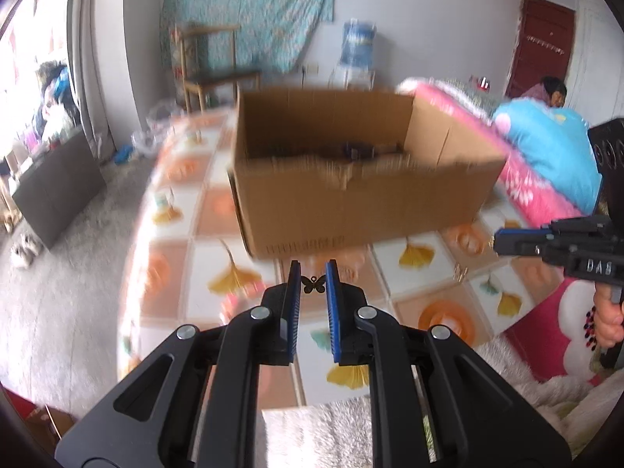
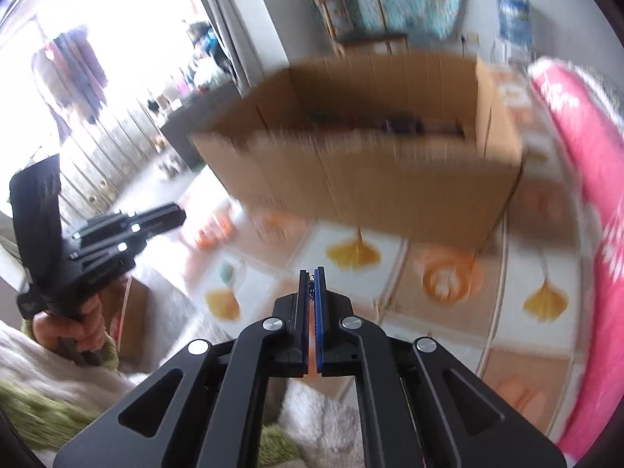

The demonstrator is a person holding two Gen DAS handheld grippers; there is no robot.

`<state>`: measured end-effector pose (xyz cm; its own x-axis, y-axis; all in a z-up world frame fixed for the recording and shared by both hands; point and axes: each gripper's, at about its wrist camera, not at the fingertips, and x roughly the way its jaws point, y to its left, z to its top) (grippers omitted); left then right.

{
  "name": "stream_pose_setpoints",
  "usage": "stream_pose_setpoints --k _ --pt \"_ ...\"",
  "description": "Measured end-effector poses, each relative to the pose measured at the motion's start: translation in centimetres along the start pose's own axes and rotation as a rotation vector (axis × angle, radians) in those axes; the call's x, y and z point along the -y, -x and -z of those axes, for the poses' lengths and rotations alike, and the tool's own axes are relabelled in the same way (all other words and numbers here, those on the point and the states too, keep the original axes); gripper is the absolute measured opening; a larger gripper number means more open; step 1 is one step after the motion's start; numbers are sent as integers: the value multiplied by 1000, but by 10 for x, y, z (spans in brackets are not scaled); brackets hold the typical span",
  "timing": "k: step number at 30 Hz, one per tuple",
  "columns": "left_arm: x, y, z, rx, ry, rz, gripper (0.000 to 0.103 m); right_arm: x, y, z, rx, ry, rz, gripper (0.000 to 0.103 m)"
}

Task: Organize jewelry
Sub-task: 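Carry both gold pieces into the box and open both tools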

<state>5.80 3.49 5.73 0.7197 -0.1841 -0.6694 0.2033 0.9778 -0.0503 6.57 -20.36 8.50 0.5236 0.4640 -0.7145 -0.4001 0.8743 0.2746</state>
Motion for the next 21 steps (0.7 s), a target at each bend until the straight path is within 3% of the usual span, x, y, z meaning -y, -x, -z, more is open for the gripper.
stream_pose_setpoints --k 4,10,15,17,21 --pt "-2 27 -32 98 -32 23 12 -9 21 -35 124 47 -12 2" --pt "-5 17 -87 160 -40 88 12 3 5 -80 171 49 25 3" --pt "-2 -46 -122 35 0 167 12 20 -38 -107 83 -1 47 3" --pt "0 -70 -129 -13 10 176 12 30 -57 -112 44 -13 66 3" --pt "4 -119 -137 -136 55 267 12 47 -80 -122 -12 -43 92 3"
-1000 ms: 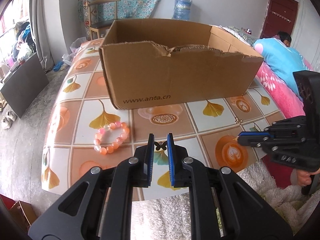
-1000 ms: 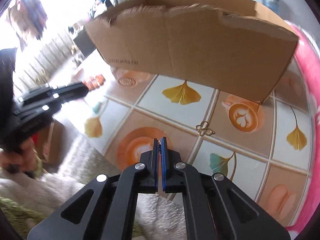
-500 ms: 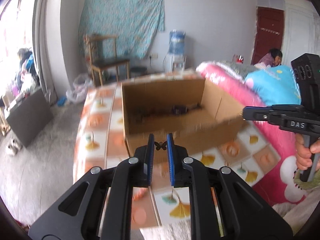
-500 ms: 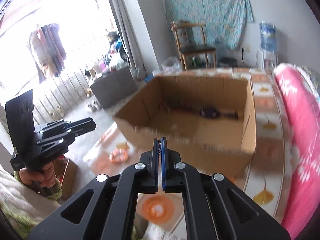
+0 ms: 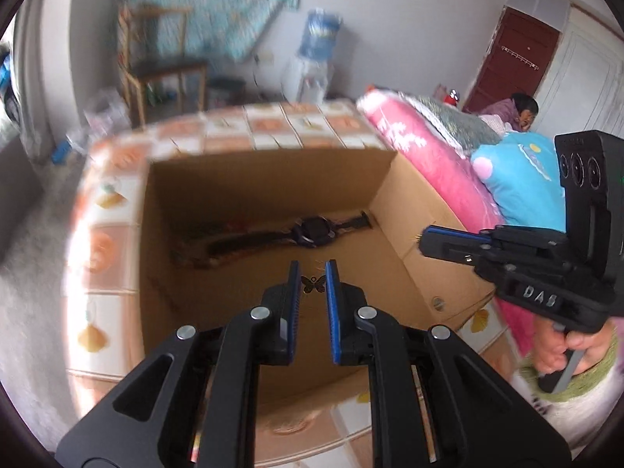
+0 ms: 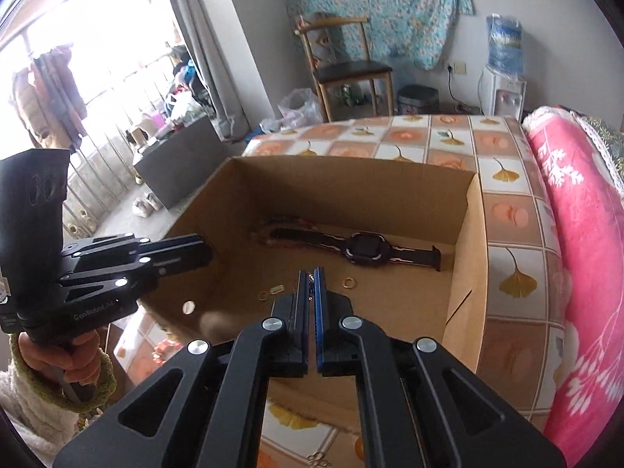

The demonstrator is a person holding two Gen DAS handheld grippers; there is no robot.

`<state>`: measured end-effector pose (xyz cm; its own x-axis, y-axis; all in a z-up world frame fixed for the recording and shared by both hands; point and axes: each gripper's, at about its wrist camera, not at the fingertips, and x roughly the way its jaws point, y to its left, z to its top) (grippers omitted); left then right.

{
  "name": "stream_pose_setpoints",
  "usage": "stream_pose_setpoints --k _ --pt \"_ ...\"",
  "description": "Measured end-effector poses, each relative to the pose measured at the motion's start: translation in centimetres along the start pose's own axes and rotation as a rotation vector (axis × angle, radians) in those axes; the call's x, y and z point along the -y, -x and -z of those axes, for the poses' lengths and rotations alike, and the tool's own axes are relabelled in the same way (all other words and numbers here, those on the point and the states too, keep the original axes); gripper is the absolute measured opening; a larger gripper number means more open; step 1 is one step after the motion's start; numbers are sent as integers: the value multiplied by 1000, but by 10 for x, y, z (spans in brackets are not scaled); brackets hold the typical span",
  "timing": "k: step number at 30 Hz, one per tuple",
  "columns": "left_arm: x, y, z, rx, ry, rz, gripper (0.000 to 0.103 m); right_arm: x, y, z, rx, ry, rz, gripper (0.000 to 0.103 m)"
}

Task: Organize jewelry
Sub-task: 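Carry both gold pieces into the box and open both tools, then withdraw both open tools from the box toward the jewelry on the table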

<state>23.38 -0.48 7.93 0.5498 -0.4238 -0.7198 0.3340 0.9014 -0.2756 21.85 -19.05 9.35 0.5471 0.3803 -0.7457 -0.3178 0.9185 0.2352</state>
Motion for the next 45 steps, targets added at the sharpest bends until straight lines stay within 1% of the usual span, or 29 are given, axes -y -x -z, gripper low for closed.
stream_pose_setpoints --k 1,3,4,6,8,9,12,14,15,17,23,26,27,28,29,31,33,34,36,37,40,42,44,45 --pt "-1 -9 -1 -22 12 26 12 3 -4 0 -6 -7 5 3" --pt "1 -24 -2 -52 26 46 13 9 -8 -1 -14 -23 10 4" --pt "3 -29 -3 -63 29 56 17 13 -9 -2 -14 -37 7 4" --pt "5 -36 -5 -63 42 65 33 21 -6 -4 -3 -60 -2 11" --pt "6 -36 -8 -42 46 75 35 26 -2 -7 18 -70 -7 32" --pt "5 -35 -9 -34 49 79 37 27 1 -7 29 -70 -10 34" --pt "3 -35 -13 -18 56 72 39 29 9 -7 54 -70 -14 36" --pt "-1 -30 -14 -9 68 68 39 31 15 -6 70 -77 -22 41" --pt "-2 -26 -13 -1 77 68 40 32 19 -5 79 -80 -24 43" --pt "-6 -16 -12 15 88 67 44 32 27 -4 97 -83 -33 51" --pt "-16 30 -1 85 111 41 61 25 66 5 180 -69 -19 69" --pt "-21 59 10 123 112 19 72 22 94 14 245 -66 11 78" --pt "-24 72 17 139 113 2 76 22 103 17 264 -68 21 80" --pt "-26 81 23 151 113 -11 78 21 115 24 290 -69 34 85" --pt "-28 91 29 164 113 -22 82 20 126 32 314 -65 45 89" --pt "-35 112 46 187 123 -54 85 17 141 46 334 -44 76 93" --pt "-41 125 63 189 139 -99 87 13 148 56 321 -21 132 96" --pt "-44 128 70 182 147 -121 87 9 150 65 299 -6 180 96" --pt "-48 128 87 150 160 -165 87 4 149 76 266 9 218 97" --pt "-49 124 96 122 167 -188 87 2 146 84 243 14 238 97" --pt "-48 100 120 16 184 -254 87 -8 127 107 152 42 297 97" --pt "-47 84 132 -39 176 -299 87 -12 105 121 67 60 338 97" --pt "-43 68 140 -77 159 -352 87 -13 86 133 1 69 368 97" --pt "-41 63 142 -91 150 -363 87 -13 72 140 -49 69 384 97"
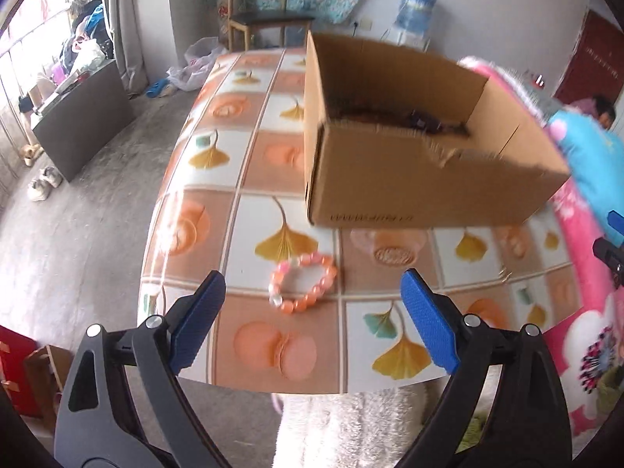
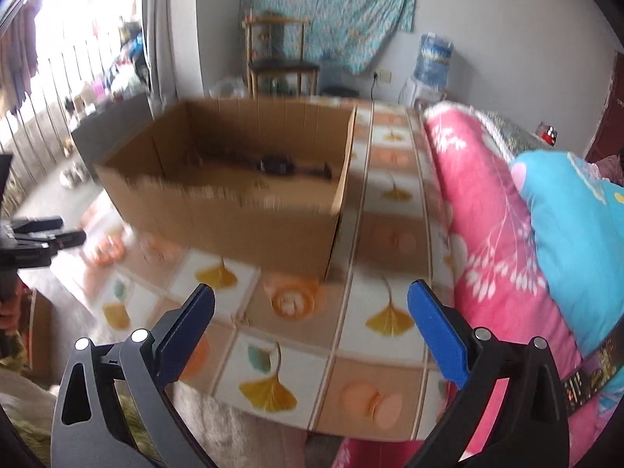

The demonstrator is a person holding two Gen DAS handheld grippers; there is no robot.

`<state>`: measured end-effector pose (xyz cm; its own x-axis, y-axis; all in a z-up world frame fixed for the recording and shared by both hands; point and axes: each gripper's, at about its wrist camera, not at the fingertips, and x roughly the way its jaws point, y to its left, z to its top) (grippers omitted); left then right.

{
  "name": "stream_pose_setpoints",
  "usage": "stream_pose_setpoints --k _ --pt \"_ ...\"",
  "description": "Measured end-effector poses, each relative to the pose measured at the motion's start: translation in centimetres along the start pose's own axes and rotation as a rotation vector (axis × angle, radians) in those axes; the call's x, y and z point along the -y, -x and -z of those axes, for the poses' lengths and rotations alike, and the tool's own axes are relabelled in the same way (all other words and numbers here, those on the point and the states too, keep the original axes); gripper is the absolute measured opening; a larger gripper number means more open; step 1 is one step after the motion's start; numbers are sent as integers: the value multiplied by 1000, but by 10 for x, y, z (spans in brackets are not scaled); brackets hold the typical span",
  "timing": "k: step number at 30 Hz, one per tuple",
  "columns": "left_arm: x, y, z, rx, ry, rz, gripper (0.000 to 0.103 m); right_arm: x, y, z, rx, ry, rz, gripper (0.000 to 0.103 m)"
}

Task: Organize jewelry
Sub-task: 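Withdraw both open tools from the box toward the jewelry on the table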

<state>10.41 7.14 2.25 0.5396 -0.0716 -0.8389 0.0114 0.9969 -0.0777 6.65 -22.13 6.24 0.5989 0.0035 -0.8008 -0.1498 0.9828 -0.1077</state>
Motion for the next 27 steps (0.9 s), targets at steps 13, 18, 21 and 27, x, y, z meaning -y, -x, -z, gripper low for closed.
stream_pose_setpoints --k 13,18,21,27 --pt "20 -46 20 -118 -51 -45 87 -9 -85 35 -277 -83 -53 97" --pt "19 -52 21 -139 -27 -45 87 -9 -88 34 -270 -73 -66 97" --pt "19 -57 21 -149 -20 -45 87 -8 -88 37 -262 -79 -74 97" --pt "18 -56 20 -142 -30 -58 88 -3 -93 36 -274 -77 -81 97"
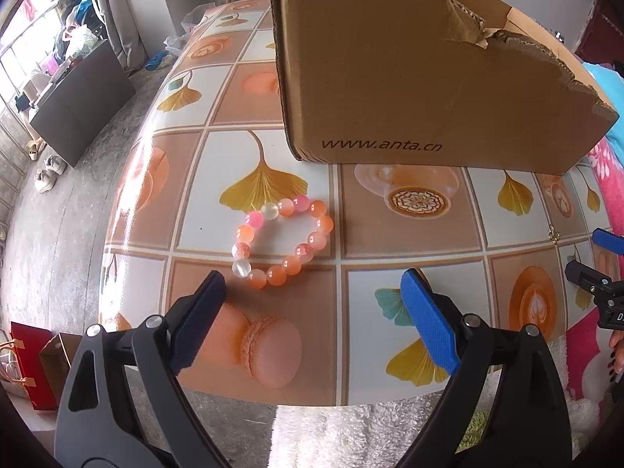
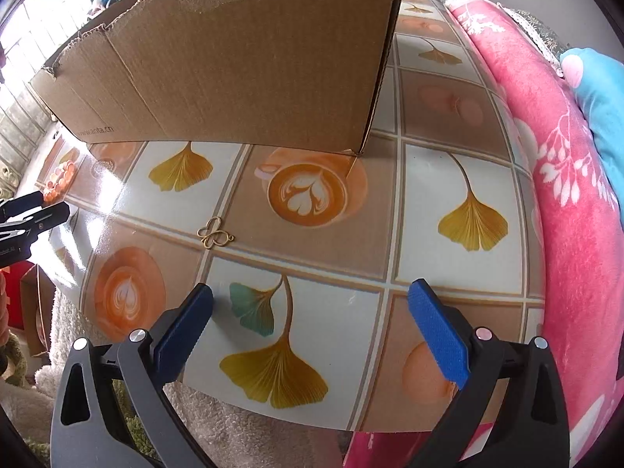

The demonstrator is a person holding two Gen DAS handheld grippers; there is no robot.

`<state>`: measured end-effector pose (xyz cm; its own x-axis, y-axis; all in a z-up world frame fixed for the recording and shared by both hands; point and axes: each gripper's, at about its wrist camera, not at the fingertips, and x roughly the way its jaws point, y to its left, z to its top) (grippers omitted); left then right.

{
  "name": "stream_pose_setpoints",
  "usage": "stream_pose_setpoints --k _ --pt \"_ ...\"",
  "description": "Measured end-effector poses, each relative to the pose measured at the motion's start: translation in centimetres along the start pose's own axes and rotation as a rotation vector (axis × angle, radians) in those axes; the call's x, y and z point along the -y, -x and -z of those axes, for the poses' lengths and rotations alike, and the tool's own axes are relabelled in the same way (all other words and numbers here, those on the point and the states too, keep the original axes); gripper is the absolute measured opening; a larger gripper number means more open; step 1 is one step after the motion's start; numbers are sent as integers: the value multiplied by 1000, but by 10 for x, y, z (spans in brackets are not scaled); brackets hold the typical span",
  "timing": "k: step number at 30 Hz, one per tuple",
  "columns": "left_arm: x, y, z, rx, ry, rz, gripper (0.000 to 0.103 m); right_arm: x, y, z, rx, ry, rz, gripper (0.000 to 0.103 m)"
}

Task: Organize jewelry
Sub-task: 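Withdraw both open tools from the box toward the jewelry on the table, then close the right tool on a gold earring while the left tool approaches it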

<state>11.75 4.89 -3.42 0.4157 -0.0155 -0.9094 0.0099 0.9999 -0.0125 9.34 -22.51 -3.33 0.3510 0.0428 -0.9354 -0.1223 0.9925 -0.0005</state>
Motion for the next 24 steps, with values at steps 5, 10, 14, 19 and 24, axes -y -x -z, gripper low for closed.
stream_pose_setpoints --k 5,10,14,19,24 --pt "-11 3 1 41 17 23 88 0 1 0 -6 10 0 97" --pt "-14 13 7 126 7 66 87 -2 6 -7 -10 2 -11 97" --pt "7 34 12 247 -87 172 87 2 22 -12 55 -34 -93 97" --pt "60 42 17 306 -279 288 75 12 35 -26 113 -86 -276 84" --pt "107 29 19 264 -438 344 48 20 24 -31 72 -153 -404 55"
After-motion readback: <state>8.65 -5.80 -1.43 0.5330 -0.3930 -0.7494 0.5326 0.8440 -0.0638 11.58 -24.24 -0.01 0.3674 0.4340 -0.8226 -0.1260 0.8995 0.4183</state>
